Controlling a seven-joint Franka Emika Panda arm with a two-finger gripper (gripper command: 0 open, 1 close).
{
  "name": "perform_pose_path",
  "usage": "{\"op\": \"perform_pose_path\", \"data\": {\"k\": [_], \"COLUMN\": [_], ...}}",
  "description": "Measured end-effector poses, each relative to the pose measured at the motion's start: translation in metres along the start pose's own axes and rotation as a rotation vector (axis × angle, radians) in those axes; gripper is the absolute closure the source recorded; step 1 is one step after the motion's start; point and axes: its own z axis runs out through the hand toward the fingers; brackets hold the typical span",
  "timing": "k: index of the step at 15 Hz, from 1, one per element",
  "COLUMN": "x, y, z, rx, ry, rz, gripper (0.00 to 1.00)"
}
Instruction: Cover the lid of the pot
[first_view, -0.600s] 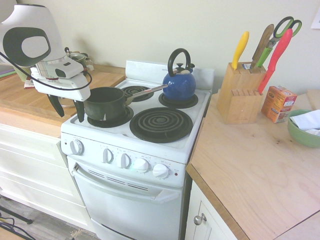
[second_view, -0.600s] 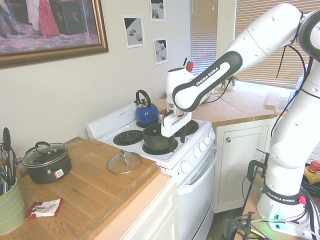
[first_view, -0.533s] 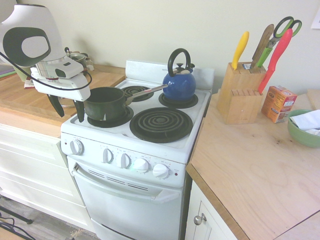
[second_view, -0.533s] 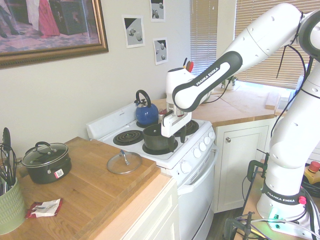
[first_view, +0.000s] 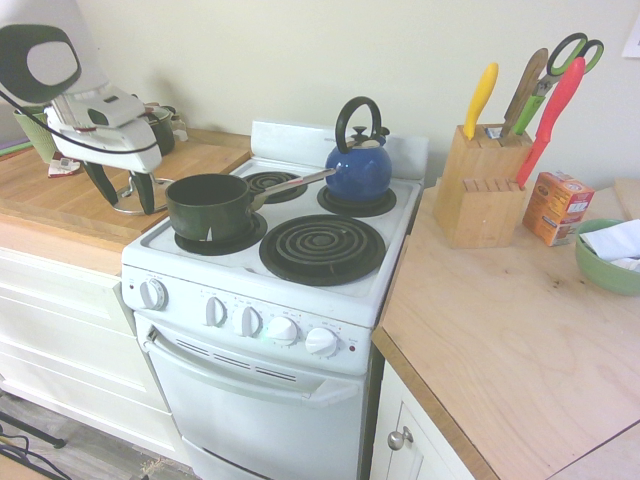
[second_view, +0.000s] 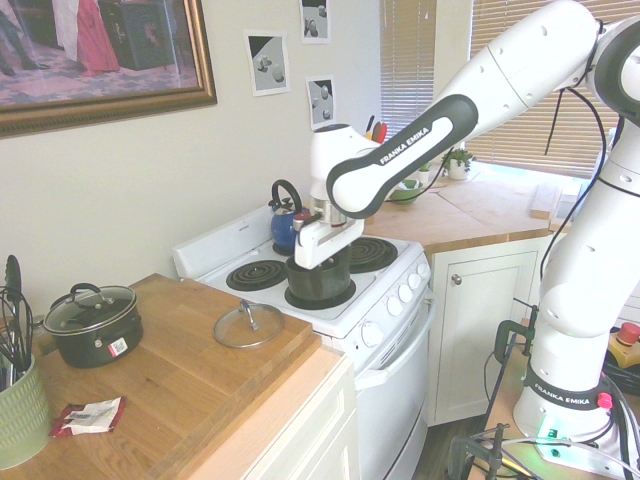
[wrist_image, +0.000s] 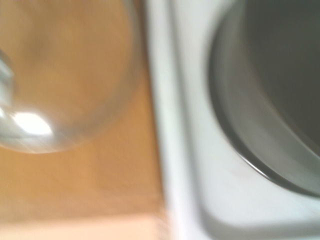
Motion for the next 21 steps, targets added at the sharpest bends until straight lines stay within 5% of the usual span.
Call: {"op": "perform_pose_path", "data": {"k": [8, 16, 17, 21], "x": [-0.014, 0.0, 0.004, 0.004], "y": [-0.138, -0.175, -0.176, -0.178], "z": [0.004, 0.056, 0.062, 0.067], "rx": [0.048, -0.04, -0.052, -0.075], "ry": [0.011, 0.069, 0.072, 0.074], "rz": [0.267, 0.383, 0.386, 0.386], "gripper": [0.0, 0.0, 1.0, 1.0]}}
